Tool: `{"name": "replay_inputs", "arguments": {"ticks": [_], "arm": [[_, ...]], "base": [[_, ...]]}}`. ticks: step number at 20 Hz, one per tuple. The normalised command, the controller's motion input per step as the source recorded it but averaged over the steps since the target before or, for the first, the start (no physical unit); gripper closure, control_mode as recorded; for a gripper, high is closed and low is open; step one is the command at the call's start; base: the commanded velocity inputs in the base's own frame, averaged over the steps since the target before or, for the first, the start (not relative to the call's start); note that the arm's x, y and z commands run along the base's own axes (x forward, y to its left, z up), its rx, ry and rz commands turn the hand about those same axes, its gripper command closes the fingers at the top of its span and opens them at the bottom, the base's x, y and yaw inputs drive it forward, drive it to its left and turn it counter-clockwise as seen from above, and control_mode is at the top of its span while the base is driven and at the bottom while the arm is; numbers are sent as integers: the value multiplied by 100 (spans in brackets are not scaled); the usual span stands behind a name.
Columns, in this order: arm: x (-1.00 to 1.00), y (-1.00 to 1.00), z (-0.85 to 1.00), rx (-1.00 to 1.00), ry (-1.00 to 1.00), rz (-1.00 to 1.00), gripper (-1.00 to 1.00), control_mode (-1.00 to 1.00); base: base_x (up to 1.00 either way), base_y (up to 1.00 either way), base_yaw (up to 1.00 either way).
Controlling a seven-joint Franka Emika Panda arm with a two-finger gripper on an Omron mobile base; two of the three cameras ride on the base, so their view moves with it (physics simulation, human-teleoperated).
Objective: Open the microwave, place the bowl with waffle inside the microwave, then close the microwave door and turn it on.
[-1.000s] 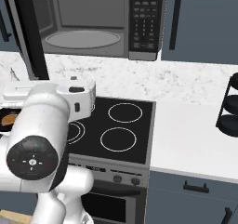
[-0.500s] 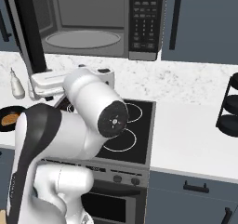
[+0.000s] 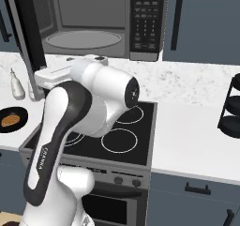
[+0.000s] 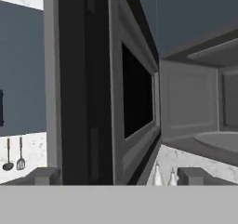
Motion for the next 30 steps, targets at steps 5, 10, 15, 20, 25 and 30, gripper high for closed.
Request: {"name": "replay_inputs", "arguments": {"ticks": [5,10,15,20,25,30], "arm": [[0,65,0,0,0,16,-100,-100],[-4,20,6,0,-1,21,-100,-100],[-18,0,0,0,0,44,-100,-100],[-25,21,0,0,0,52,-100,-100],[-29,71,0,-2,0,41,-100,-100],[-33,84,0,-3,-1,12,-100,-100]], "base": [[0,0,0],[0,0,0],[0,0,0],[0,0,0],[0,0,0],[0,0,0]]}}
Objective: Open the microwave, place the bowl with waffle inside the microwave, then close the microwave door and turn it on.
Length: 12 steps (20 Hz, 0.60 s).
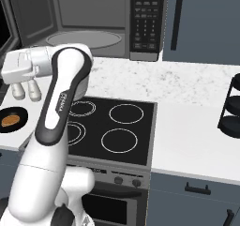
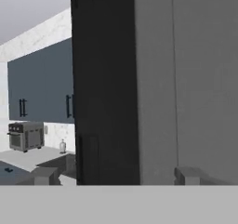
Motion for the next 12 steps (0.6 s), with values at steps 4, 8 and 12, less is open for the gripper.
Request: {"name": "replay_inputs", "arguments": {"ticks": [4,8,12], "arm": [[-18,70,0,-1,0,0,-100,-100],[-5,65,0,0,0,0,-100,-100],[0,55,0,0,0,0,-100,-100]], "base": [[0,0,0],[0,0,0],[0,0,0]]}}
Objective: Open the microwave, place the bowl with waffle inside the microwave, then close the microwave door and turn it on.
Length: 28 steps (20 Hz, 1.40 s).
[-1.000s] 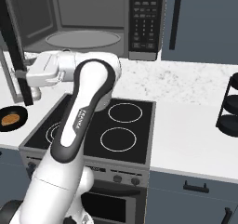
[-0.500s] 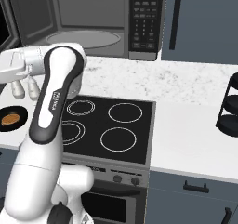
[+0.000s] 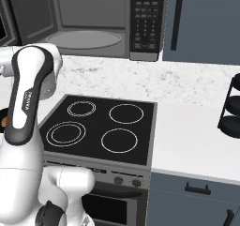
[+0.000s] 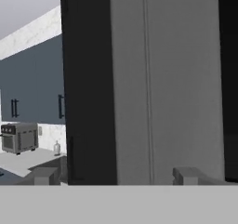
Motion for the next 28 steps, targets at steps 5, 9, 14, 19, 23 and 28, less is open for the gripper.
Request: {"name": "replay_inputs", "arguments": {"ticks": [5,9,14,19,23,28], "arm": [[1,32,0,0,0,0,-100,-100],[2,28,0,0,3,-3,-100,-100],[3,33,0,-1,0,-8,-100,-100],[4,28,0,-2,0,-7,-100,-100],[-5,0,0,0,0,0,-100,-100],[-1,-71,14,0,8,-22,-100,-100]], "base": [[0,0,0],[0,0,0],[0,0,0],[0,0,0],[0,0,0],[0,0,0]]}}
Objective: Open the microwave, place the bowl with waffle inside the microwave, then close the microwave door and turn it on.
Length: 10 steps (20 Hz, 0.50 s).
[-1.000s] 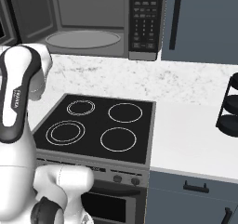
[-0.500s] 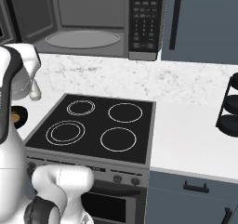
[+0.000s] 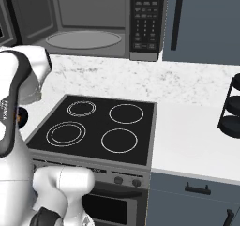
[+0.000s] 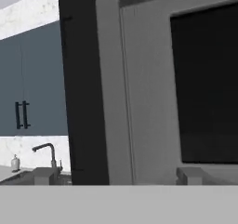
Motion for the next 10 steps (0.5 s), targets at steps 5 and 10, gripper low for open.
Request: {"name": "replay_inputs", "arguments": {"ticks": [5,10], "arm": [[5,-100,1,-1,16,-37,-100,-100],[1,-84,-13,-10,13,-40,-100,-100]], "base": [[0,0,0],[0,0,0]]}}
